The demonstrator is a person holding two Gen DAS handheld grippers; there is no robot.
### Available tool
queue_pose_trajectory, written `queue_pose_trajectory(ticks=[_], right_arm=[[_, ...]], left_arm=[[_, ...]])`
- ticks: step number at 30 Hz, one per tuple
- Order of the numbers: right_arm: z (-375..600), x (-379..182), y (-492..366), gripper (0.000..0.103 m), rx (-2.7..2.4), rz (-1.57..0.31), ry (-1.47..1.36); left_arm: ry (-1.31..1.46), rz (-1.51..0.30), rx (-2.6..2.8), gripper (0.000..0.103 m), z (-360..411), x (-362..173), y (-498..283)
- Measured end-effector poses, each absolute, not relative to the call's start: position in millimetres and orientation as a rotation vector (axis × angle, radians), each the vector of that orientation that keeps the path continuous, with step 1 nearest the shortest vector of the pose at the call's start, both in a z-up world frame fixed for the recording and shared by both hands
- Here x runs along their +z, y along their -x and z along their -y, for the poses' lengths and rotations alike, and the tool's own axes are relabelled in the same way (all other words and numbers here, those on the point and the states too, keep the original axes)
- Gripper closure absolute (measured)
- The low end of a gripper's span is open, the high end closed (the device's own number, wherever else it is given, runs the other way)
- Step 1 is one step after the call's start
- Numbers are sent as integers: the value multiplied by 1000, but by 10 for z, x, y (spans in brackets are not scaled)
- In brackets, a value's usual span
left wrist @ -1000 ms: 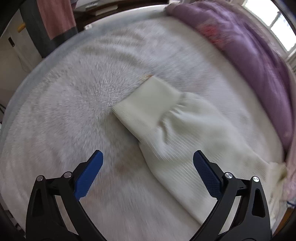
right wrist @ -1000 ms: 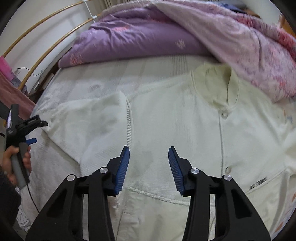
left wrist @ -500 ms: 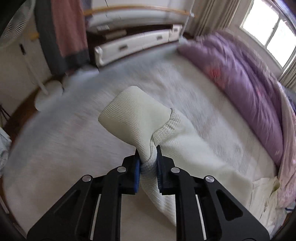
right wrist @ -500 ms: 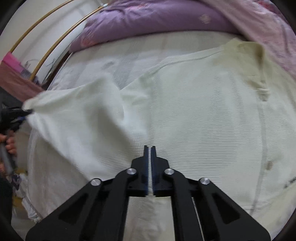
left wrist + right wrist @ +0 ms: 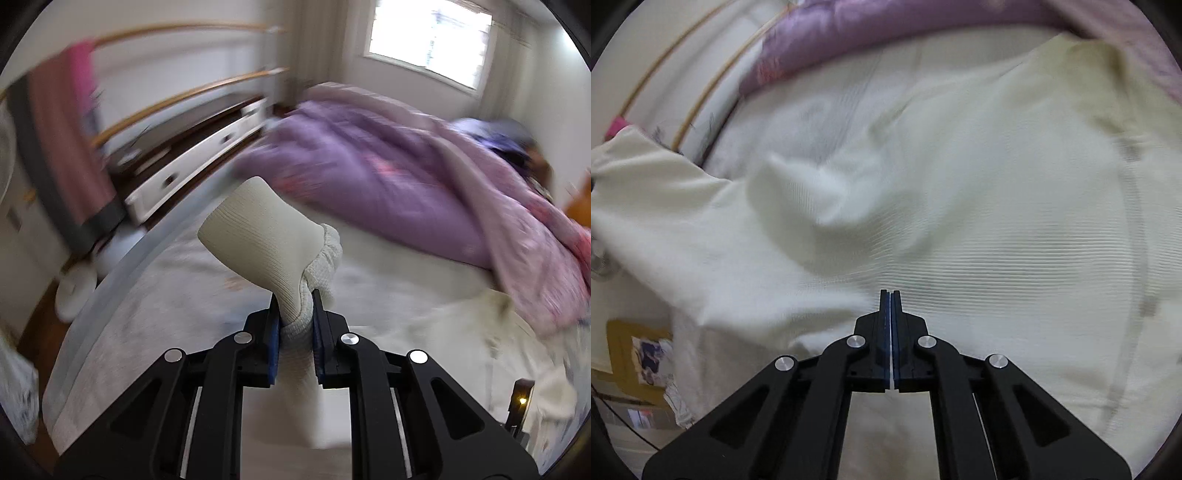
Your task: Fold large clothes
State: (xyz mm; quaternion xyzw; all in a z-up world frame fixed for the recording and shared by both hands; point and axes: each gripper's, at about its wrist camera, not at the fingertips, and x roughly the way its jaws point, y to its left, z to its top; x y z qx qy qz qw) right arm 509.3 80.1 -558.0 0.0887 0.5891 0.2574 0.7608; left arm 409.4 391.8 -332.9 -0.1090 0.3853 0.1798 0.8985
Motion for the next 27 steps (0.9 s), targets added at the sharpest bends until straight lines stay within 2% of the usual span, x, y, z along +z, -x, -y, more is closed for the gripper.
queue_pose_trajectory(ticks=[5, 10, 15, 18, 23, 24, 26, 27], right_arm=[[452, -5092, -4949, 102, 443, -1158, -256], [1834, -4817, -4811, 102, 234, -1076, -257], [3157, -4791, -4621, 102, 14, -1052, -307], [3779, -4835, -4505, 102, -96, -1039, -335], [4618, -4998, -4362, 99, -228, -1016, -429], [4763, -5061, -4352, 98, -252, -1016, -463], [5034, -5156, -4303, 98, -295, -1004, -514], [5174, -5221, -4271, 98, -308, -993, -571]], left_arm=[[167, -800, 230, 88, -2505, -3322, -4610], [68, -843, 159, 88, -1043, -3717, -5036], [-26, -930, 93, 88, 269, -4360, -5288], [-90, -995, 67, 88, 820, -4819, -5345], [-152, -1075, 48, 85, 1317, -5364, -5373], [-157, -1082, 36, 80, 1428, -5458, -5399], [-170, -1101, -33, 40, 1622, -5559, -5372], [-186, -1079, -74, 35, 1709, -5548, -5319]])
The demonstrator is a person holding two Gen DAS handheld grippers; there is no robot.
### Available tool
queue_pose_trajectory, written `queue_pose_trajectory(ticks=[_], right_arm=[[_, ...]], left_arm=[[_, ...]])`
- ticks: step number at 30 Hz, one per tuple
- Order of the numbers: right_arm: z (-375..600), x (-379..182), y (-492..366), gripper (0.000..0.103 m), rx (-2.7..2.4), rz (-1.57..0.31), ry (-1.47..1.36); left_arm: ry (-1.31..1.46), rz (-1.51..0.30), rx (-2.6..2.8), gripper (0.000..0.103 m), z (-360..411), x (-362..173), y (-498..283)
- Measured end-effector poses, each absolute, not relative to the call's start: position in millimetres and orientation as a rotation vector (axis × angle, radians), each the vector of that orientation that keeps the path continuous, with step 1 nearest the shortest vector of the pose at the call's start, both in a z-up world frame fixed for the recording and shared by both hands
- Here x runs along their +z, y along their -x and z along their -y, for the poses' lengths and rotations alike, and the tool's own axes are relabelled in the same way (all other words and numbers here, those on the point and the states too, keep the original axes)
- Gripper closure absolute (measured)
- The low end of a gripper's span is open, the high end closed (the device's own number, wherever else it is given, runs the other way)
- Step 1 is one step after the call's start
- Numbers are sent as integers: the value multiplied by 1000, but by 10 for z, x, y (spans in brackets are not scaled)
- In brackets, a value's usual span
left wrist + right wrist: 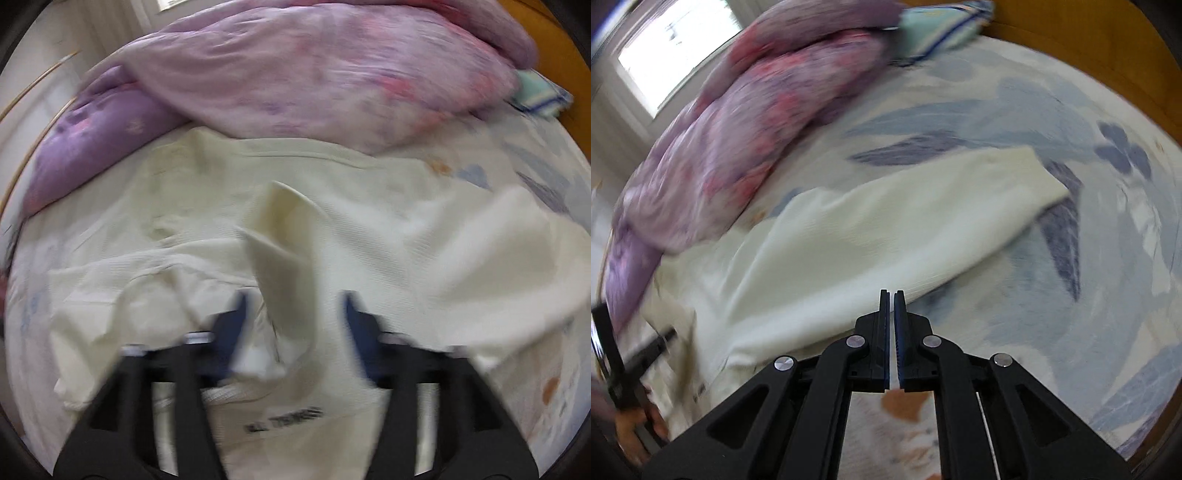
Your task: Fold large clothes
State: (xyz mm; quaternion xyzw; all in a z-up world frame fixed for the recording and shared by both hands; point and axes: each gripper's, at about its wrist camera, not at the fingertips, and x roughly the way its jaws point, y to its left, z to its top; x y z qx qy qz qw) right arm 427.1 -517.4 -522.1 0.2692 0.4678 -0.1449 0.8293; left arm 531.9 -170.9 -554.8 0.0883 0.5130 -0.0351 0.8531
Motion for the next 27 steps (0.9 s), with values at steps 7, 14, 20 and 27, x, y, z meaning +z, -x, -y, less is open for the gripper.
queue_pose_trajectory(ticks=[7, 14, 20, 27], right_arm=[[5795, -5565, -4101, 85, -423, -928, -879], [6112, -5776, -4140, 44, -466, -827, -1059], [6344, -6088, -4334, 44, -523, -843, -1141], [6438, -6017, -4487, 98, -510, -852, -1020]], left_arm=[[22, -1036, -149, 14, 1533, -5308, -5240], [131, -1092, 94, 16, 966, -5506, -5416], [37, -1298, -56, 18, 1222, -6217, -5541], [160, -1295, -201, 17, 1063, -6091, -5519]])
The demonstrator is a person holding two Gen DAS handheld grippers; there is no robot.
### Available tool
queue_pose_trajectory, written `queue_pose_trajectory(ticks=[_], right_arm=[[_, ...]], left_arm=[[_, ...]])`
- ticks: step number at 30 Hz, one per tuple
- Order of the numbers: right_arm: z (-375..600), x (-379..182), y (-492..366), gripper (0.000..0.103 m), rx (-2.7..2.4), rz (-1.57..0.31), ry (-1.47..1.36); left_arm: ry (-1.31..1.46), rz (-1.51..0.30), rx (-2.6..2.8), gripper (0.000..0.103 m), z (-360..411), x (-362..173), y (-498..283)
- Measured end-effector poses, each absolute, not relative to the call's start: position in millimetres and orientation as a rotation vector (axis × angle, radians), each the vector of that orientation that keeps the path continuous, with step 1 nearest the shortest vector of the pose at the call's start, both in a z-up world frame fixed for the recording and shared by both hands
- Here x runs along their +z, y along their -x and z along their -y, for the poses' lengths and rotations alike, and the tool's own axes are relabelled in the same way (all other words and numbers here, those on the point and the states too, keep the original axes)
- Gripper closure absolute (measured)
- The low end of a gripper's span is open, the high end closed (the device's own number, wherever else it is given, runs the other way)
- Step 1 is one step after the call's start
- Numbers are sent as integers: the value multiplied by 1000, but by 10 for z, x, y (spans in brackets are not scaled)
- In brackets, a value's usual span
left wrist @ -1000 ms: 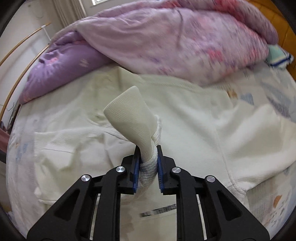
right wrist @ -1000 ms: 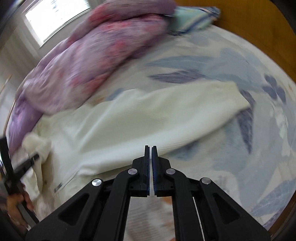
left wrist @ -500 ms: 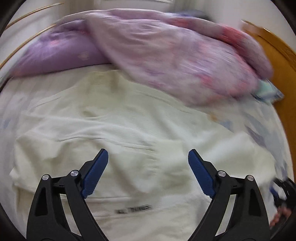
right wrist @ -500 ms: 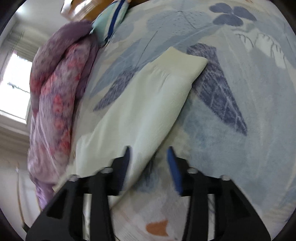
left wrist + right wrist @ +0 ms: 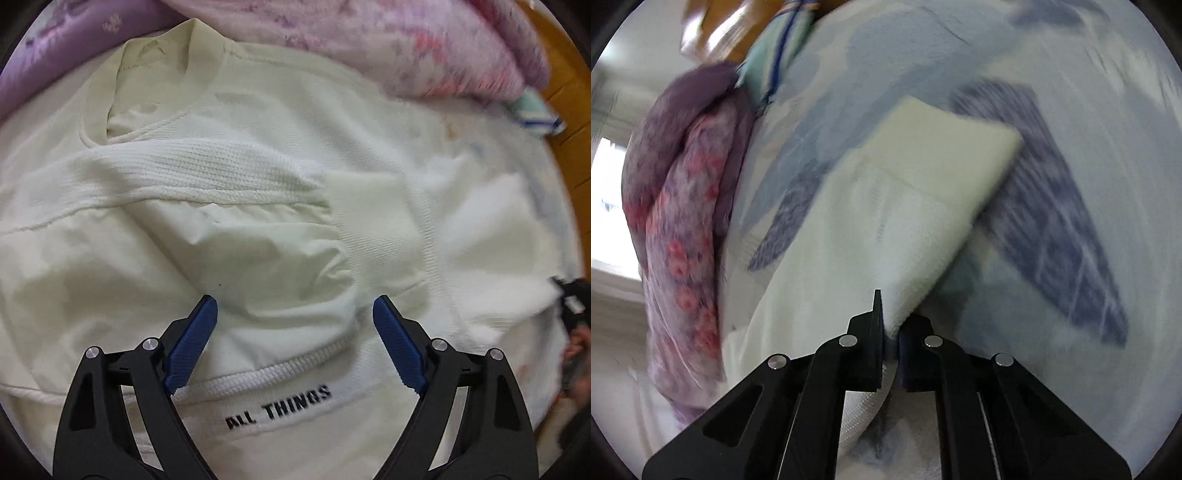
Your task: Fold large clothes
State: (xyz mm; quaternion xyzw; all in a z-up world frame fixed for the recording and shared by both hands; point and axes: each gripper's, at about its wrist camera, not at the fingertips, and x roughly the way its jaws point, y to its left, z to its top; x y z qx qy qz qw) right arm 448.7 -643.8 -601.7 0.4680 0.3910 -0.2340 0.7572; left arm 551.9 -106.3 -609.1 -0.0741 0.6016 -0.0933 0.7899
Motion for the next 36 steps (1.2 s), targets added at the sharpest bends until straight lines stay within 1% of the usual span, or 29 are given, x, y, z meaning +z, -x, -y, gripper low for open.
queue_pose_trajectory(ticks=[3, 6, 8, 10, 14, 17, 19, 22, 23, 25, 26, 27, 28, 30, 32, 36], right_arm=[[6216, -5613, -4609, 98, -497, -836, -823], [5765, -5050, -4730, 98, -487, -777, -597], [5296, -4681, -4828, 99, -454, -730, -429], [4781, -4385, -4927, 99, -373, -682, -318], [3677, -3998, -5170, 99, -152, -636, -201], [2700, -3844, -5227, 99, 45, -623, -143], [2090, -3827, -5236, 99, 158, -630, -121], [1172, -3979, -5169, 99, 333, -678, -100], [844, -4113, -5140, 99, 390, -721, -93], [392, -4378, -5066, 95, 468, -798, -66], [146, -4602, -5037, 94, 518, -882, -43], [-87, -4860, -5030, 91, 550, -1010, -1], [-261, -5083, -4996, 91, 560, -1110, 33], [-384, -5314, -4938, 91, 582, -1191, 47], [-322, -5352, -4814, 90, 585, -1202, 18], [149, -5113, -4729, 74, 555, -1165, -109]], left_arm=[[220, -1244, -206, 16, 847, -5879, -5443], [210, -1214, -109, 16, 528, -5666, -5380], [172, -1209, -6, 16, 264, -5545, -5366], [131, -1213, 73, 16, 23, -5457, -5384], [109, -1190, 167, 16, -551, -5283, -5362], [142, -1150, 207, 16, -1041, -5148, -5187], [180, -1131, 239, 16, -1369, -5046, -5077], [216, -1117, 286, 16, -1770, -4978, -4896], [225, -1118, 301, 16, -1890, -4983, -4837], [242, -1125, 335, 16, -2093, -5021, -4701], [255, -1133, 345, 16, -2188, -5041, -4637], [268, -1143, 358, 16, -2271, -5072, -4598], [284, -1152, 369, 16, -2357, -5101, -4532], [304, -1156, 384, 16, -2477, -5114, -4392], [320, -1155, 385, 16, -2504, -5123, -4339], [329, -1141, 358, 16, -2341, -5098, -4346]])
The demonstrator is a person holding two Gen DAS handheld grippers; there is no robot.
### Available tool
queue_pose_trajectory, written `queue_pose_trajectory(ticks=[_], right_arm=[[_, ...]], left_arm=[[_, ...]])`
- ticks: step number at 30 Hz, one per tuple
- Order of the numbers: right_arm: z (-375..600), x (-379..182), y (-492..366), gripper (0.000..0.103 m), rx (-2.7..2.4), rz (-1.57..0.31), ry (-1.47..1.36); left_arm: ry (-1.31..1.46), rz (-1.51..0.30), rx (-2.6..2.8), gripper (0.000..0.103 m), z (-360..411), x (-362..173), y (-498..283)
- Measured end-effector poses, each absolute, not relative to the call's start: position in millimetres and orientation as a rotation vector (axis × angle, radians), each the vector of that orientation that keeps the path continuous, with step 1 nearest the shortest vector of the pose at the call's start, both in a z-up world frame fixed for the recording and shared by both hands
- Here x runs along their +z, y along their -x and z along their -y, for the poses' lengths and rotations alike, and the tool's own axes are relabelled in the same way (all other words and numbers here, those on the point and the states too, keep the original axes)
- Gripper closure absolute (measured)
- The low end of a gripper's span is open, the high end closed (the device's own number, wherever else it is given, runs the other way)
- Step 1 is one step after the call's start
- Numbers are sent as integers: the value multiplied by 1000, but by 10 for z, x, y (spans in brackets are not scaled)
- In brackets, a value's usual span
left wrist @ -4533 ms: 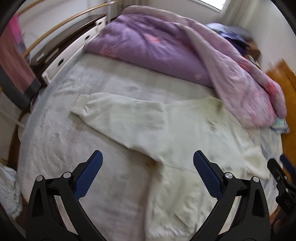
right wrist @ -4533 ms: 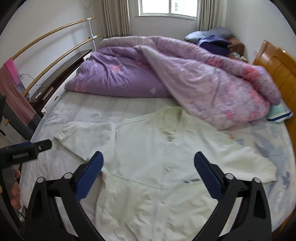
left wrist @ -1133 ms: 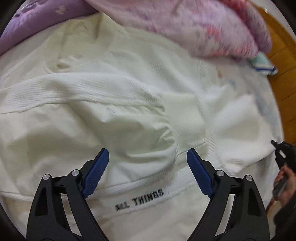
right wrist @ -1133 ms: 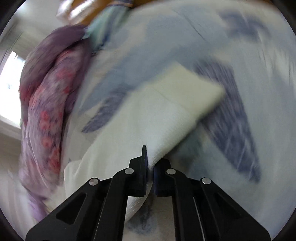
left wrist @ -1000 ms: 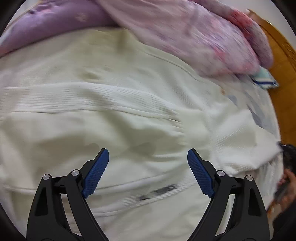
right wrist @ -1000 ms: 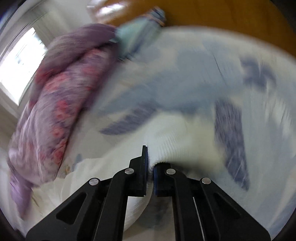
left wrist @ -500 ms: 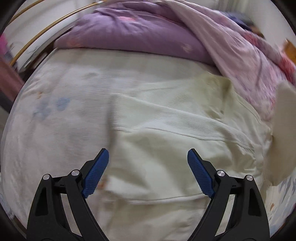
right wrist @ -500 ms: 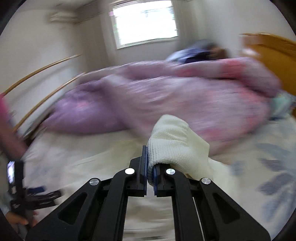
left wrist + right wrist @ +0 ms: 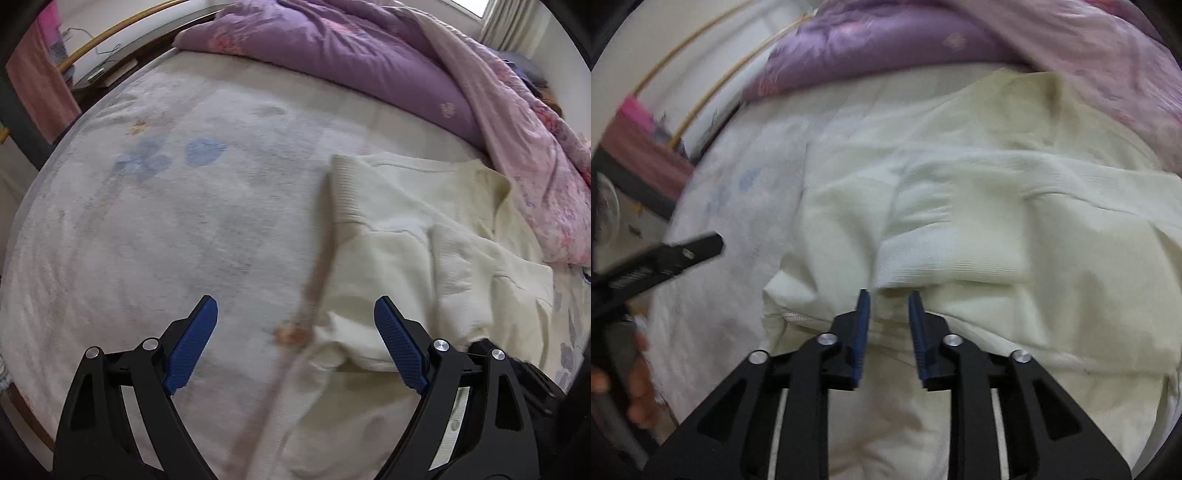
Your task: Fold large clothes
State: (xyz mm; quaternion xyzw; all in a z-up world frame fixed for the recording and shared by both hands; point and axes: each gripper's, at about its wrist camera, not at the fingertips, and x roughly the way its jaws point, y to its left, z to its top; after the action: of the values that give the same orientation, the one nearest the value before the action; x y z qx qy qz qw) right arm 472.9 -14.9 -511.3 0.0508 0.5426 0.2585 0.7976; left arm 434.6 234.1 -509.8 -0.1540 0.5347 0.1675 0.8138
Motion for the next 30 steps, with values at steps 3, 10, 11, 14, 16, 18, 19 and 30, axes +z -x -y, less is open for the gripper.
queue_pose_trajectory(ticks=[3, 10, 11, 14, 16, 18, 19, 30], right_arm=[[719, -4919, -4674, 73, 468, -1101, -195], [2125, -5113, -5009, 71, 148, -1127, -289], [2291, -5177, -5071, 71, 129, -1141, -297], [2533, -5337, -5138, 71, 121, -1182, -296], [2666, -5429, -5128, 71, 121, -1199, -311], [2725, -5534, -5147, 71, 118, -1227, -321], [2723, -5555, -5155, 71, 108, -1228, -318], [2940, -5543, -5291, 58, 71, -1184, -331]], left_arm=[[294, -1141, 280, 16, -2006, -5097, -4512], [40, -1145, 23, 16, -596, -5268, -5014], [-5, -1152, 3, 16, -453, -5333, -5059], [-220, -1204, 43, 16, -54, -5717, -5236], [-344, -1237, 141, 16, -25, -5994, -5304], [-325, -1228, 208, 16, -171, -5993, -5295], [-265, -1213, 263, 16, -349, -5907, -5268], [244, -1193, 646, 15, -2325, -5534, -4772]])
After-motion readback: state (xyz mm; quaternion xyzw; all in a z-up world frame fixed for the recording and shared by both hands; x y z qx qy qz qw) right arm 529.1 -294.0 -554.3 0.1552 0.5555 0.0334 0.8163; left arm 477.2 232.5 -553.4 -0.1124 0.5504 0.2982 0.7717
